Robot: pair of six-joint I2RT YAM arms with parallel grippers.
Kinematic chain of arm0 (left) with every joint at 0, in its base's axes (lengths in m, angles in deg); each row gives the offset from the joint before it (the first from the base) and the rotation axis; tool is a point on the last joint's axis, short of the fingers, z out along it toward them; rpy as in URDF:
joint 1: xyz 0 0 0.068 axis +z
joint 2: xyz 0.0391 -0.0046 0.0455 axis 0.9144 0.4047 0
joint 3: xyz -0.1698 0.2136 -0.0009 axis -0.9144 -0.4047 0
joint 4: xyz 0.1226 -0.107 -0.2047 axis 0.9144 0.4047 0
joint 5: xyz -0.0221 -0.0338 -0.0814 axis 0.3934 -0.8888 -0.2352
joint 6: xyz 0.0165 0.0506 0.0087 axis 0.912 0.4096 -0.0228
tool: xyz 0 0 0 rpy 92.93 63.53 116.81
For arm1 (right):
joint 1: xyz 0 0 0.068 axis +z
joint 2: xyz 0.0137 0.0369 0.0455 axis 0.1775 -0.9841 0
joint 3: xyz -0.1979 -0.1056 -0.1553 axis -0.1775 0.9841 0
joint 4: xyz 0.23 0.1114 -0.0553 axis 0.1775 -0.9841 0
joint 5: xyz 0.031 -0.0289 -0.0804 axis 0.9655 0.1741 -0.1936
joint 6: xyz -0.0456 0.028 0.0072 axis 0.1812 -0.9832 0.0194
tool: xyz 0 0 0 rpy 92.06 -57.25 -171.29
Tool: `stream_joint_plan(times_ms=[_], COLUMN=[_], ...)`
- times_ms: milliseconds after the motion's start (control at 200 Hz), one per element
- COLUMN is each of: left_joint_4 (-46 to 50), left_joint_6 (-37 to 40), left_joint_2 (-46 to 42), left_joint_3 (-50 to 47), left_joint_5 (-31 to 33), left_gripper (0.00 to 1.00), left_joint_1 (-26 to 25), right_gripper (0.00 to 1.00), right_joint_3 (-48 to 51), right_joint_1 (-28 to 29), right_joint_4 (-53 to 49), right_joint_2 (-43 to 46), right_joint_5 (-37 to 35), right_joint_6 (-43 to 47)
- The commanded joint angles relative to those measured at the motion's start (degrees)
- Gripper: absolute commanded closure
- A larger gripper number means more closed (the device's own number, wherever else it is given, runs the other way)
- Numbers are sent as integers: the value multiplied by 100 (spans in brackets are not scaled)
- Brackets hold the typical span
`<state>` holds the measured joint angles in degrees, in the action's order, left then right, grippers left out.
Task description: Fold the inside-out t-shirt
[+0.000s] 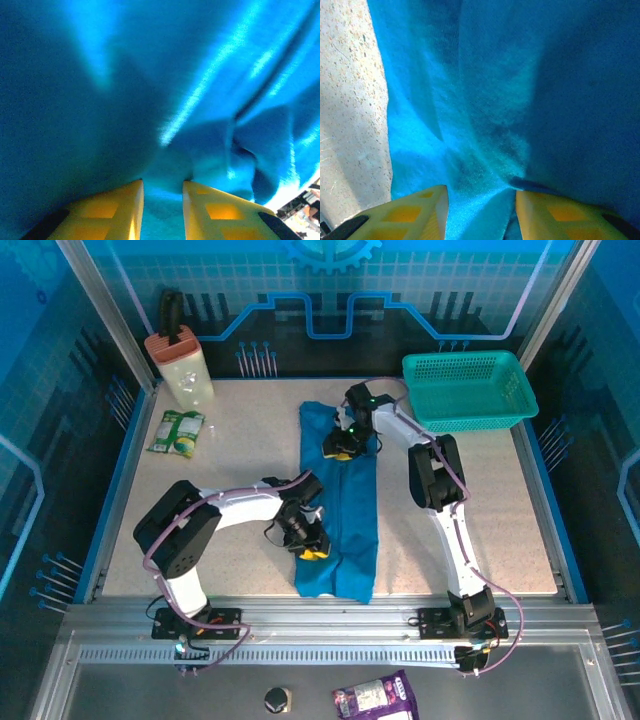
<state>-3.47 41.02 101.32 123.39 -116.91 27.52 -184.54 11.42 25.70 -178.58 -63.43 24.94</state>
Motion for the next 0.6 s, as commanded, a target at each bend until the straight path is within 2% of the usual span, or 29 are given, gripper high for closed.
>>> stream_joint_plan(times_ms=[0,185,325,450,595], left_joint_4=[34,349,567,660,868], left_joint_6=[79,751,1300,1589,1864], left_joint_2=[-13,-14,366,973,1515], left_joint_3=[-235,-208,317,1153,2155], left_joint_5=[187,235,372,351,303], left_gripper=[73,72,73,74,75], left_joint_1=[448,1555,2265,2628,2769], right_gripper=[58,58,58,58,58], right_joint_3=[132,1927,3711,5249,6457], right_joint_1=[-284,-470,-499,-417,-250], right_joint_4=[-298,466,1308,2107,2319], right_joint_2=[-38,1167,2252,3133,4127], right_joint_5=[-367,-710,-969,-1096,-1668], right_joint_6=[-119,-705,-1698,-2730,-3443])
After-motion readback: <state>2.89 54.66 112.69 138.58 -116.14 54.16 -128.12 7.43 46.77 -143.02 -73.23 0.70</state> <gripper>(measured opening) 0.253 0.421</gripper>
